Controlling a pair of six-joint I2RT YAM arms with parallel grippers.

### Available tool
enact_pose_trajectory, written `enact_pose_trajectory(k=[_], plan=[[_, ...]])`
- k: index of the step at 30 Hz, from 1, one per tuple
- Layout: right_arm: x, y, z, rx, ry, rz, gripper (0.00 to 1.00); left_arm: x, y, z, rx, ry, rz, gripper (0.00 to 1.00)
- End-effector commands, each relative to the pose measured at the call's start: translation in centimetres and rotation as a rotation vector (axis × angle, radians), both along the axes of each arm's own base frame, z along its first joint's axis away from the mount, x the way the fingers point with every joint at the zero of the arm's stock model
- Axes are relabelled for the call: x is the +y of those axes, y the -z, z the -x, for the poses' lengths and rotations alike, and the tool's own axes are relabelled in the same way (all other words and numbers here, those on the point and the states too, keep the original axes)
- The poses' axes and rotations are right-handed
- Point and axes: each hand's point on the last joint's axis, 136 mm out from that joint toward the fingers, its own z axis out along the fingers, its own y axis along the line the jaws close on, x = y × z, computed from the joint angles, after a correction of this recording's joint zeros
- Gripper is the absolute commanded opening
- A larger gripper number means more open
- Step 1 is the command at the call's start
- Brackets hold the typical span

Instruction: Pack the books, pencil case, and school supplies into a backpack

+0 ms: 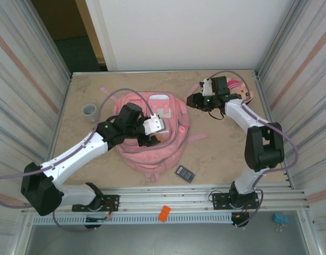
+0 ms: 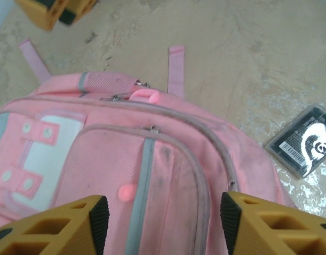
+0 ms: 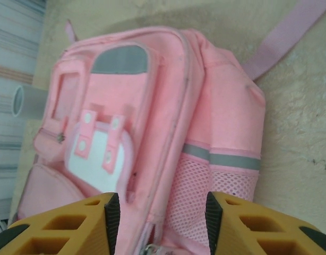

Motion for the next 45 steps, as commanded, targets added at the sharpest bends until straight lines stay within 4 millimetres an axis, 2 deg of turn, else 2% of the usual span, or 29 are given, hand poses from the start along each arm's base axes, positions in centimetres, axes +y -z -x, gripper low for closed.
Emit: enact_pose_trajectory(k=[1,10,13,20,22,24,27,30,32,34,37,41,45], plan=[[-0.8,-3.2,0.1,-0.131,-0.007,0.039,0.47,1.8,2.6,1.2,0.028,0.022,-0.109,0.62],[-1.4,-5.4,0.2,-0.195,0.011,0.053,0.48,3.3,6.5,-0.7,0.012,-0.054,-0.221,0.64],[-1.7,-6.0,0.1,-0.219,0.021,0.065,0.49,4.0,7.4,-2.2,-0.006,-0.122,-0.241,0.62],[-4.6,-6.7,-1.0,-0.218,0.128,0.103,0.51,4.6,9.2,-3.3,0.011,-0.166,-0.273,0.55],[-5.1,-7.6,-1.2,-0.247,0.143,0.106,0.52,4.4,8.8,-3.6,0.004,-0.170,-0.255,0.47],[-5.7,-8.6,-1.2,-0.289,0.148,0.113,0.53,3.7,8.0,-3.5,0.029,-0.159,-0.202,0.16],[-6.4,-9.9,-1.4,-0.360,0.135,0.151,0.54,2.5,6.5,-2.9,0.046,-0.133,-0.100,0.00],[-6.7,-11.2,-1.5,-0.424,0.103,0.184,0.56,1.6,5.6,-2.4,0.060,-0.122,-0.013,0.00],[-6.2,-12.1,-1.2,-0.475,0.040,0.182,0.59,1.3,5.0,-2.3,0.069,-0.125,0.046,0.00],[-5.7,-12.7,-1.1,-0.506,-0.001,0.173,0.68,1.1,4.4,-2.1,0.084,-0.127,0.107,0.00],[-5.1,-12.6,-1.0,-0.517,-0.054,0.100,0.74,1.1,3.6,-2.3,0.089,-0.142,0.181,0.00],[-4.8,-12.6,-0.5,-0.506,-0.145,-0.074,0.70,1.3,2.8,-2.6,0.088,-0.148,0.238,0.00],[-4.2,-11.6,0.1,-0.521,-0.223,-0.078,0.70,1.7,2.4,-2.6,0.090,-0.131,0.270,0.00]])
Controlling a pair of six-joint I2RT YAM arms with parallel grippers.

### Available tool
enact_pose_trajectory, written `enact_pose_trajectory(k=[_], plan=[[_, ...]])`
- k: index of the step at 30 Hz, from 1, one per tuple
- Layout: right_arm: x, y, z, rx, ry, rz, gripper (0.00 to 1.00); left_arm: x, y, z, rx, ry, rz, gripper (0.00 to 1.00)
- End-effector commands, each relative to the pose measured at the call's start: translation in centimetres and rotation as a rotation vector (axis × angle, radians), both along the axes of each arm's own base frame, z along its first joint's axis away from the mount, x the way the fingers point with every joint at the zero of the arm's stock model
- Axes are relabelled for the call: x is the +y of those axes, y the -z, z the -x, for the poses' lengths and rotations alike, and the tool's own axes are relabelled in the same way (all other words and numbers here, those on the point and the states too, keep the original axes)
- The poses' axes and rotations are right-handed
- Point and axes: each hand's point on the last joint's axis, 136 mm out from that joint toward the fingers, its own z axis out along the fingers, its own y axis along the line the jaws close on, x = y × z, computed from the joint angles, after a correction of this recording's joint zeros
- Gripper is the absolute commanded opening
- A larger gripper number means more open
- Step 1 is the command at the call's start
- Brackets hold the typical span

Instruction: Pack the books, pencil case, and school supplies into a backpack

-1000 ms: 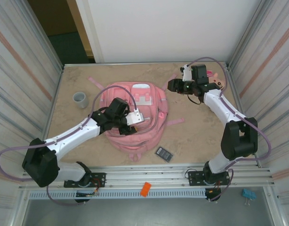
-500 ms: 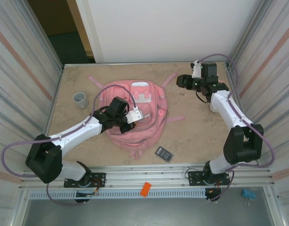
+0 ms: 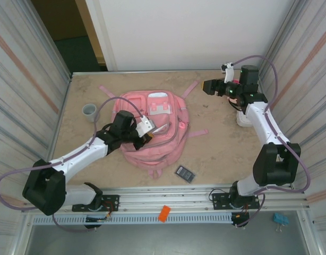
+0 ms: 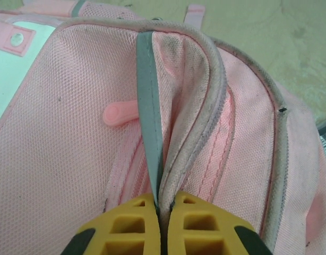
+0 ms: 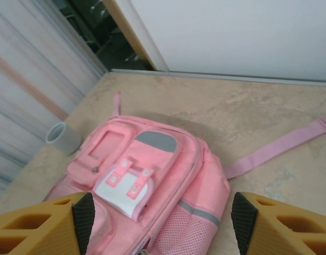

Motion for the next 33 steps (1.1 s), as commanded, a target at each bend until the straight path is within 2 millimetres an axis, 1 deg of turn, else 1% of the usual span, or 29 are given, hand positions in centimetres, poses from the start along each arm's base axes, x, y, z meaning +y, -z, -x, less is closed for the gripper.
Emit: enact_pose_trajectory(k=[1,3,5,6,7,10,11,14,16,18,21,25,28,33], plan=[[1.9,0.5,1.1,-0.020,-0.151,-0.043,0.70,-0.9,-4.0,-0.5,-0.079,0.038,0.140,0.00],[2.5,0.8,1.3,-0.007,-0.194,-0.076,0.70,-0.5,-3.9,-0.8,-0.090,0.041,0.134,0.00],[3.8,1.2,2.0,-0.033,-0.270,-0.066,0.67,-0.2,-4.0,-1.0,-0.104,0.057,0.133,0.00],[4.6,1.7,2.7,-0.053,-0.318,-0.029,0.66,-0.2,-4.2,-1.0,-0.109,0.067,0.136,0.00],[5.7,2.4,3.9,-0.079,-0.389,0.035,0.65,-0.1,-4.3,-1.0,-0.117,0.081,0.137,0.00],[8.4,5.0,7.4,-0.104,-0.571,0.217,0.66,-0.1,-4.7,-0.7,-0.115,0.126,0.147,0.00],[8.9,5.6,8.1,-0.099,-0.605,0.242,0.66,-0.2,-4.7,-0.7,-0.112,0.136,0.147,0.00],[10.3,7.2,10.1,-0.093,-0.713,0.233,0.63,-0.3,-4.8,-0.2,-0.108,0.171,0.152,0.00],[11.1,8.5,11.7,-0.110,-0.800,0.251,0.62,-0.3,-4.8,0.0,-0.110,0.182,0.149,0.00],[11.7,9.8,12.6,-0.122,-0.856,0.296,0.62,-0.1,-4.8,0.0,-0.113,0.186,0.143,0.00],[12.4,11.3,12.8,-0.114,-0.912,0.317,0.61,0.0,-5.0,0.1,-0.111,0.201,0.136,0.00],[13.4,12.6,12.3,-0.131,-0.974,0.340,0.61,-0.1,-5.1,0.4,-0.105,0.227,0.121,0.00],[14.4,13.3,11.6,-0.152,-0.998,0.343,0.59,-0.1,-5.3,0.4,-0.107,0.238,0.119,0.00],[16.0,13.5,10.8,-0.196,-1.012,0.334,0.59,0.0,-5.5,0.5,-0.104,0.242,0.107,0.00]])
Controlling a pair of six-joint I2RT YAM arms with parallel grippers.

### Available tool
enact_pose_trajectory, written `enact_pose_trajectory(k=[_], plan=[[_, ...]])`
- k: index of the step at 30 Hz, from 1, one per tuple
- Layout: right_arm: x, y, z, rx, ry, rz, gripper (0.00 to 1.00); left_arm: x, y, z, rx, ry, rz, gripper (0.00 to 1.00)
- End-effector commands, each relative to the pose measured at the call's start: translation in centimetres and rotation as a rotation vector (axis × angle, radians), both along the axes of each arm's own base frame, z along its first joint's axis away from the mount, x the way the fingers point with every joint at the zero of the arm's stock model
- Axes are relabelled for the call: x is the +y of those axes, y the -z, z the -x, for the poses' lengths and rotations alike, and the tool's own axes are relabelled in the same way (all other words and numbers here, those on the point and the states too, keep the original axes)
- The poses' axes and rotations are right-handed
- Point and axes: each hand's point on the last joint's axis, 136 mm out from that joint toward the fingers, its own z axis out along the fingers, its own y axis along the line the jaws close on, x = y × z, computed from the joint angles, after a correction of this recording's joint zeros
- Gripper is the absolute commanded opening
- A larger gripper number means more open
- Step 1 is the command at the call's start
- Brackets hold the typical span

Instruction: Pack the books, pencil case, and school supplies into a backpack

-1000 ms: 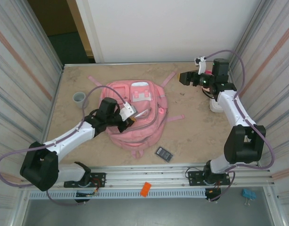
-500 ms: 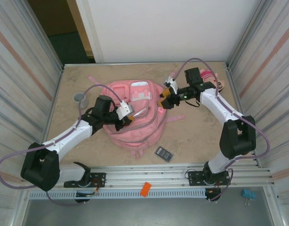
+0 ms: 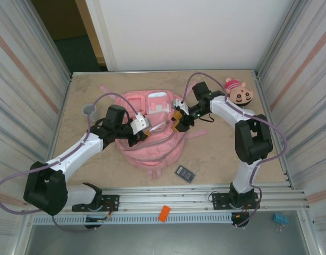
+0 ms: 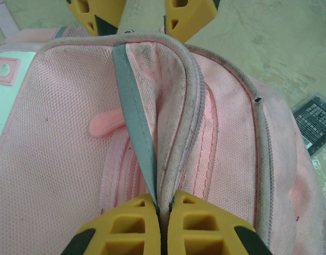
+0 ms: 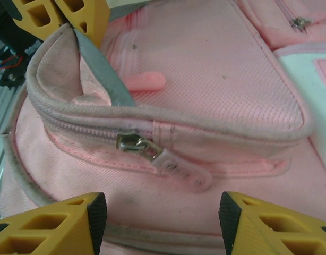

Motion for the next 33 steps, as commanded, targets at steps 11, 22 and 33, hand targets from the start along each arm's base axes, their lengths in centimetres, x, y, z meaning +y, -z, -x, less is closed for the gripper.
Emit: enact_pose_trajectory(k=[11,22,33], plan=[[1.4,-0.9,1.6,-0.030,-0.079,-0.053,0.46,-1.1,-3.7,-1.0,-0.083,0.043,0.065,0.00],[0.5,-1.8,2.6,0.012,-0.064,-0.058,0.27,-0.7,-2.8,-1.7,-0.080,0.007,0.033,0.00],[0.4,-1.9,2.4,0.041,-0.044,-0.060,0.15,-0.6,-2.7,-2.0,-0.082,-0.026,0.046,0.00]])
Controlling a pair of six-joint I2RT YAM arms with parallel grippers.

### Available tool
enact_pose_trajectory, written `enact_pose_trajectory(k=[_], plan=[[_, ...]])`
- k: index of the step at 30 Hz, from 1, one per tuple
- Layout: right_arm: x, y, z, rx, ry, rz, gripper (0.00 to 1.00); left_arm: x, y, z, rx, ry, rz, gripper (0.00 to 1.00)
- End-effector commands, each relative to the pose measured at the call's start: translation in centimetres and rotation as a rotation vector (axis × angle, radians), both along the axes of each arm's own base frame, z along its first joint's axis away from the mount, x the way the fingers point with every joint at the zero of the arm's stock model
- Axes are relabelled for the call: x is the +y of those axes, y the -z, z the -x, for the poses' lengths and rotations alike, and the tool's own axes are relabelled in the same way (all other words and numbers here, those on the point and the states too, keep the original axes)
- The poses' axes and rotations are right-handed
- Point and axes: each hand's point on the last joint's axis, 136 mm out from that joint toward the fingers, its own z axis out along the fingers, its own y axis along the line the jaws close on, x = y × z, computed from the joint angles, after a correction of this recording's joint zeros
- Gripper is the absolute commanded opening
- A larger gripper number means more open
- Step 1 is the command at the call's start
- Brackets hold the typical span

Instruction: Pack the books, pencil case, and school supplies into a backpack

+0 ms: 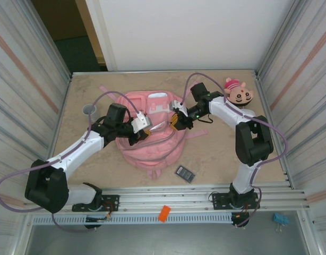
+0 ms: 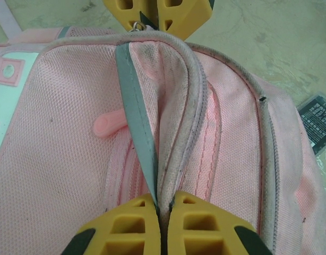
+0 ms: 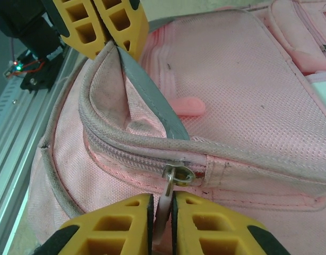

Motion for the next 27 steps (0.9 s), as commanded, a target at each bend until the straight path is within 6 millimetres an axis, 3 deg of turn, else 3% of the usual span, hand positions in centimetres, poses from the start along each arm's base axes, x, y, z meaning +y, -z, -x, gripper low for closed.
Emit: enact_pose_trajectory(k=[1,8,15,20,27], plan=[[-0.3,-1.1,0.7,0.032,0.007,-0.017,0.12,-0.5,-2.7,-1.7,-0.092,-0.030,0.059,0.00],[-1.1,-1.8,0.8,0.022,0.054,0.015,0.01,-0.1,-3.4,-4.5,-0.081,-0.209,0.042,0.00],[-1.4,-3.2,2.3,0.059,0.099,0.026,0.00,-2.5,-4.6,-7.4,-0.117,-0.281,0.067,0.00],[-0.3,-3.2,4.0,0.126,0.101,0.039,0.00,-5.2,-6.0,-9.3,-0.156,-0.287,0.099,0.00],[0.7,-2.5,2.4,0.253,0.230,0.020,0.00,-8.9,-7.3,-10.1,-0.175,-0.215,0.172,0.00]])
